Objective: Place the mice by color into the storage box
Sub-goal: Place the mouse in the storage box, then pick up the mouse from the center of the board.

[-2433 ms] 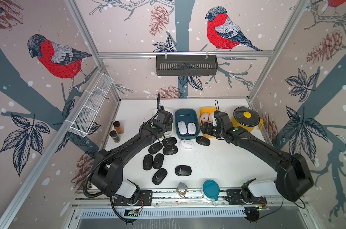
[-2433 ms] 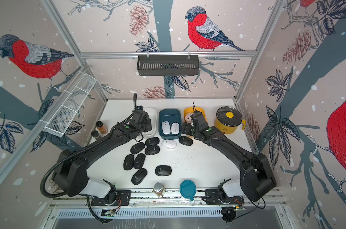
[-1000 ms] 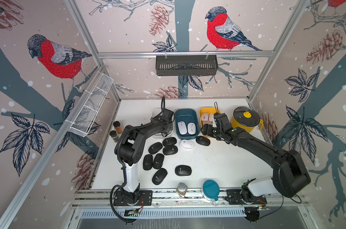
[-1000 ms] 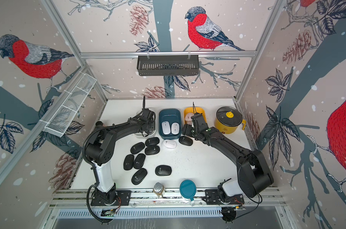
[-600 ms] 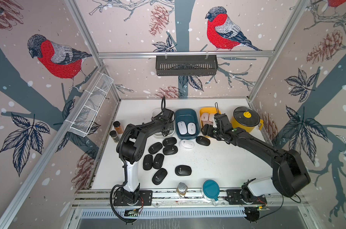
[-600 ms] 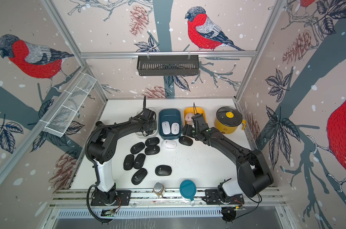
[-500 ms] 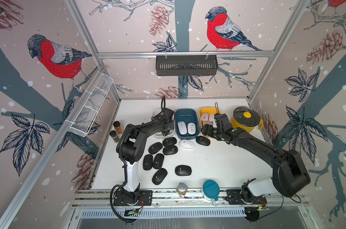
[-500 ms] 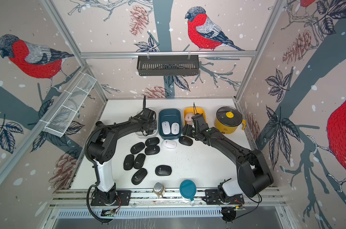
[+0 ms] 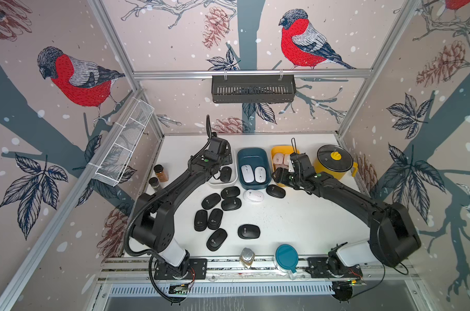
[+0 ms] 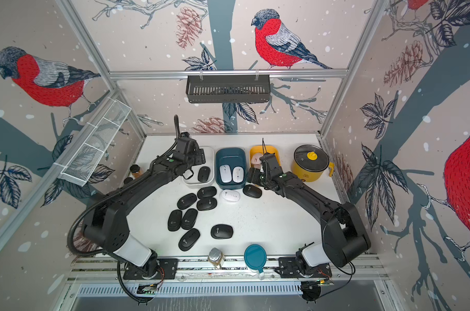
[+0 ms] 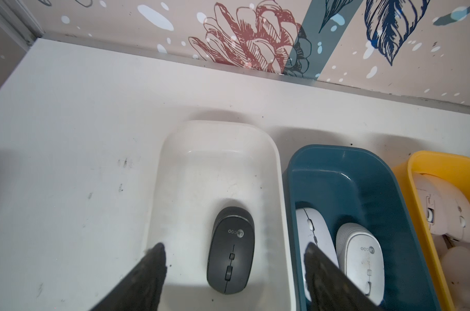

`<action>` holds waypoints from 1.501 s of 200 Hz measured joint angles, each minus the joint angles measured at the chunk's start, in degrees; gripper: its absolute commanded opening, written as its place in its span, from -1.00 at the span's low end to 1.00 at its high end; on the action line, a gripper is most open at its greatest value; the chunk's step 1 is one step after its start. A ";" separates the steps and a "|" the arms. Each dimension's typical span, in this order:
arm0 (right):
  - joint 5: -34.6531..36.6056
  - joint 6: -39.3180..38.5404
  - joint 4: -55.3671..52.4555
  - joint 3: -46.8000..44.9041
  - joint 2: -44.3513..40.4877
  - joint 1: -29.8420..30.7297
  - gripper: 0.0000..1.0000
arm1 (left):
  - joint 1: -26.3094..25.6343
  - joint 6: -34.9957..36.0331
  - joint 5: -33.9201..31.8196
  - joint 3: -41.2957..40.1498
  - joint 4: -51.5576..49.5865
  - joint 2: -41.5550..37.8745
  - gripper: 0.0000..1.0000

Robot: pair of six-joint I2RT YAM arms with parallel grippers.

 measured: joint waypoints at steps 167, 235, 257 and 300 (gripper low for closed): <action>-2.78 -0.46 1.11 4.07 6.88 2.67 0.55 | -0.07 -15.65 0.42 -29.59 -20.20 -25.03 0.62; -3.87 -0.42 2.69 4.50 8.57 3.17 0.55 | -0.72 -23.15 4.55 -36.96 -20.24 -29.33 0.55; -4.46 -0.39 2.95 4.46 8.81 3.37 0.55 | -2.56 -26.67 5.16 -38.75 -21.00 -30.34 0.55; -5.64 -0.24 4.31 4.07 9.77 3.72 0.55 | -4.74 -32.33 4.02 -40.81 -23.17 -33.51 0.50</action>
